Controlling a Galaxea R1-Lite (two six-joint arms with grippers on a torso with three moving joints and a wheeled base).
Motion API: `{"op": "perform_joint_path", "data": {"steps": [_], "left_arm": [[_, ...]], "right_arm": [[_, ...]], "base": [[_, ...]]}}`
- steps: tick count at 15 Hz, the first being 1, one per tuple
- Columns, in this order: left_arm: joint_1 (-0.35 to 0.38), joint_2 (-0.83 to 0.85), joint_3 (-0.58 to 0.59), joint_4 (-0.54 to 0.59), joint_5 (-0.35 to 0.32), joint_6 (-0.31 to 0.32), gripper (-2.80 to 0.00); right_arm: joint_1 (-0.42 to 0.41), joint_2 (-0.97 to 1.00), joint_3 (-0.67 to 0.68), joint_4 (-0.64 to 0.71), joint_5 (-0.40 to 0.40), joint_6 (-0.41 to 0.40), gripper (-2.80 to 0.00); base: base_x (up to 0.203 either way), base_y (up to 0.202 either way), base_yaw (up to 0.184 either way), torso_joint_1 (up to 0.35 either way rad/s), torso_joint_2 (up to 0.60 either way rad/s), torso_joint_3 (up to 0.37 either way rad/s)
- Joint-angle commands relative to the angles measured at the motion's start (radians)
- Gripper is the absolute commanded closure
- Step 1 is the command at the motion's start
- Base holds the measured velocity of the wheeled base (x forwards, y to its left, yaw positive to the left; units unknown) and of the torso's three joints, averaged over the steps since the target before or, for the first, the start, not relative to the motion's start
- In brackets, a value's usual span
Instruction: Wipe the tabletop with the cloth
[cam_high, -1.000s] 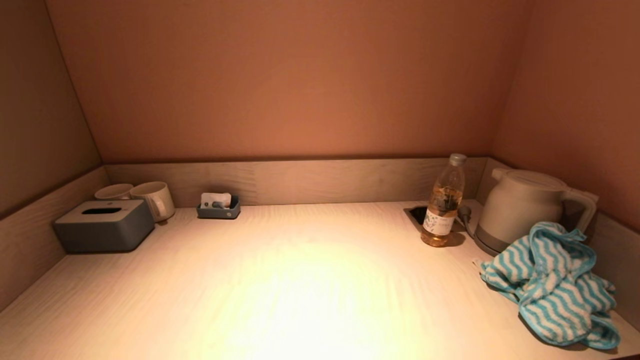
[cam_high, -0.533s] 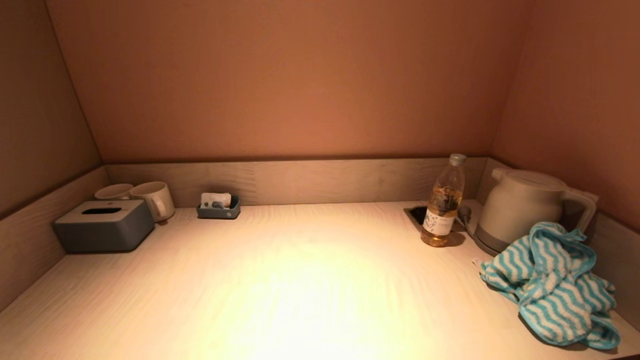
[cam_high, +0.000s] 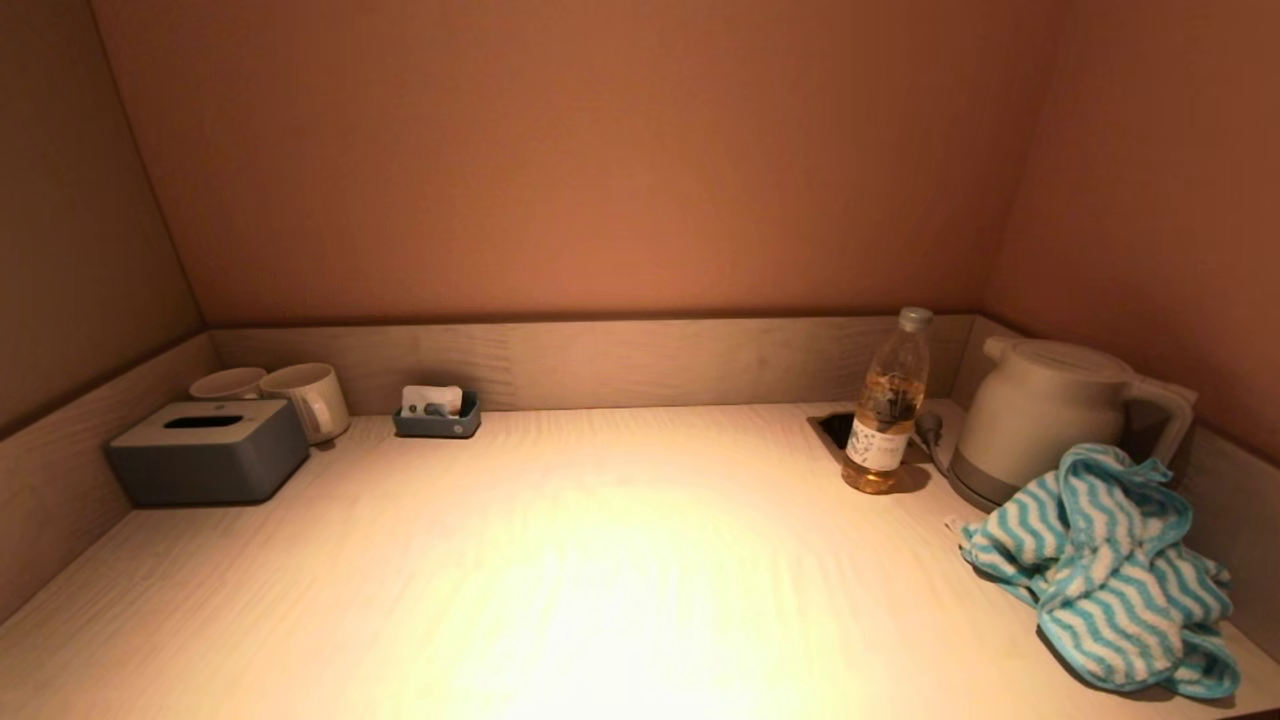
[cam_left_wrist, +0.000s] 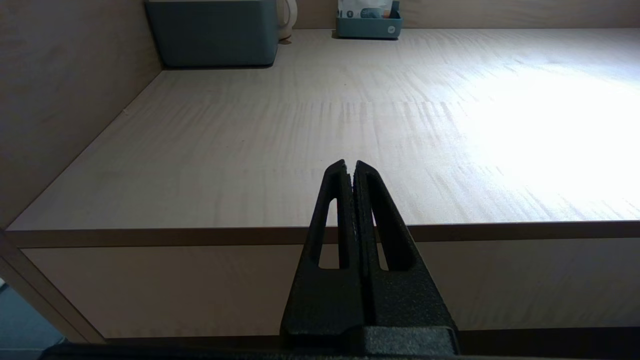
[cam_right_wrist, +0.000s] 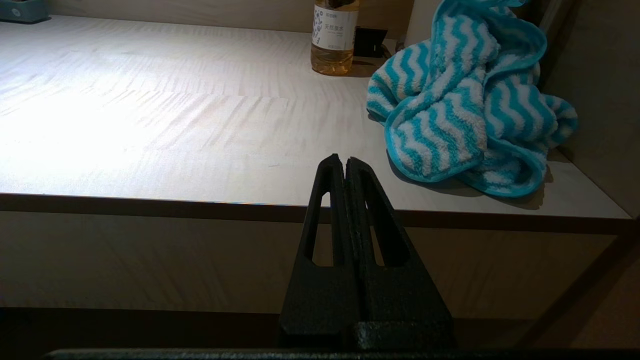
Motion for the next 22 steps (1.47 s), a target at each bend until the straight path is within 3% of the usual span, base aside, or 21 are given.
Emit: {"op": "perform_joint_path", "data": {"steps": [1, 22], "left_arm": [[0.0, 0.0, 0.0, 0.0, 0.0, -0.001, 0.0], [0.0, 0.0, 0.0, 0.0, 0.0, -0.001, 0.0]], "right_arm": [[-0.001, 0.0, 0.0, 0.0, 0.0, -0.001, 0.0], [0.0, 0.0, 0.0, 0.0, 0.0, -0.001, 0.0]], "base": [[0.0, 0.0, 0.0, 0.0, 0.0, 0.0], [0.0, 0.0, 0.0, 0.0, 0.0, 0.0]]}}
